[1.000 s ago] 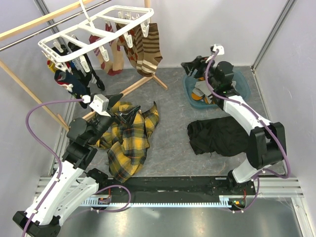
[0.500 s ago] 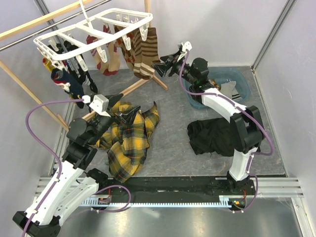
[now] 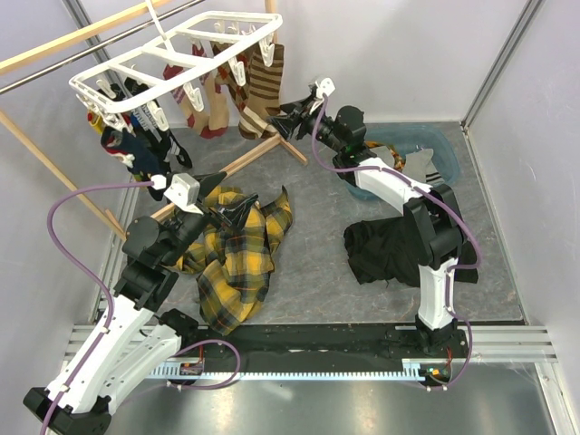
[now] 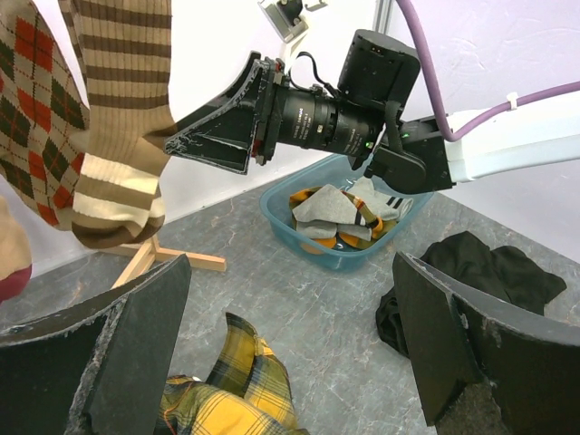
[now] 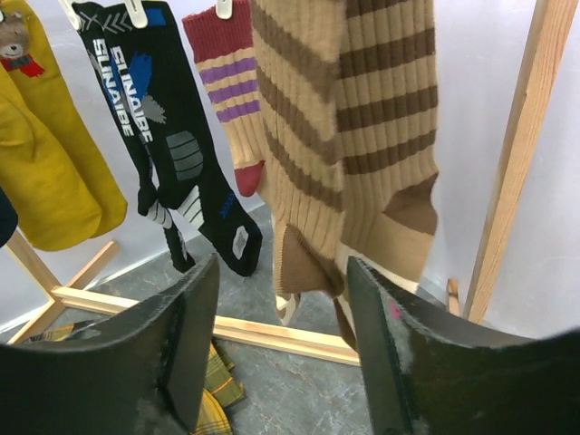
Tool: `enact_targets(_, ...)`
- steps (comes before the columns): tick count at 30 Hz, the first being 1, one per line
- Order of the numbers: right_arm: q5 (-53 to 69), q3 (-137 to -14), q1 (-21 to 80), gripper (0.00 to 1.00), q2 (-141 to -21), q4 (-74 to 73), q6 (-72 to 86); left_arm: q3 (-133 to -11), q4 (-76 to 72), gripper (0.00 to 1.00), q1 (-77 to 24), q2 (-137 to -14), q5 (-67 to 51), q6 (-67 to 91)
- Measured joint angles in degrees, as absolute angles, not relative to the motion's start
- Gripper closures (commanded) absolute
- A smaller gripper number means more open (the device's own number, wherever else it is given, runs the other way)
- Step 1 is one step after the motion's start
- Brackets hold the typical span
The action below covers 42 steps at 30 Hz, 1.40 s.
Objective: Remove the socks clipped to the hanger
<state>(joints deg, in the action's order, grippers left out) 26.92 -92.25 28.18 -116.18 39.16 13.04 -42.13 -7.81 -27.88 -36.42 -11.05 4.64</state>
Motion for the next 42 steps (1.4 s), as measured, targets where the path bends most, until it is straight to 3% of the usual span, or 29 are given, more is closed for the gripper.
enact_targets(4, 26.7, -92.6, 28.4, 0.15, -116.2, 39.1, 12.2, -42.1, -7.8, 0.01, -27.9, -36.4, -11.0, 4.7)
enact_targets(9, 24.9, -94.5, 28.6, 0.18, -116.3, 38.6, 10.3, -42.1, -7.8, 0.01, -27.9, -36.4, -11.0, 4.6)
enact_targets(12, 24.6, -94.8, 28.7, 0.43, -116.3, 38.5, 9.0, -42.1, -7.8, 0.01, -27.9, -36.5, -11.0, 4.6)
enact_targets(13, 24.6, -94.9, 28.7, 0.59, -116.4, 38.4, 8.6, -42.1, -7.8, 0.01, -27.9, -36.5, -11.0, 4.6)
enact_targets(15, 24.7, -95.0, 28.7, 0.79, -116.4, 38.1, 7.9, -42.1, -7.8, 0.01, -27.9, -36.5, -11.0, 4.6)
enact_targets(19, 24.3, -95.0, 28.8, 1.00, -116.4, 37.5, 8.1, -42.1, -7.8, 0.01, -27.9, -36.6, -11.0, 4.6)
enact_targets(42, 16.5, -82.8, 41.8, 1.00, -94.1, 26.1, 6.1, -41.9, -7.8, 0.03, -27.9, -37.2, -8.6, 4.6)
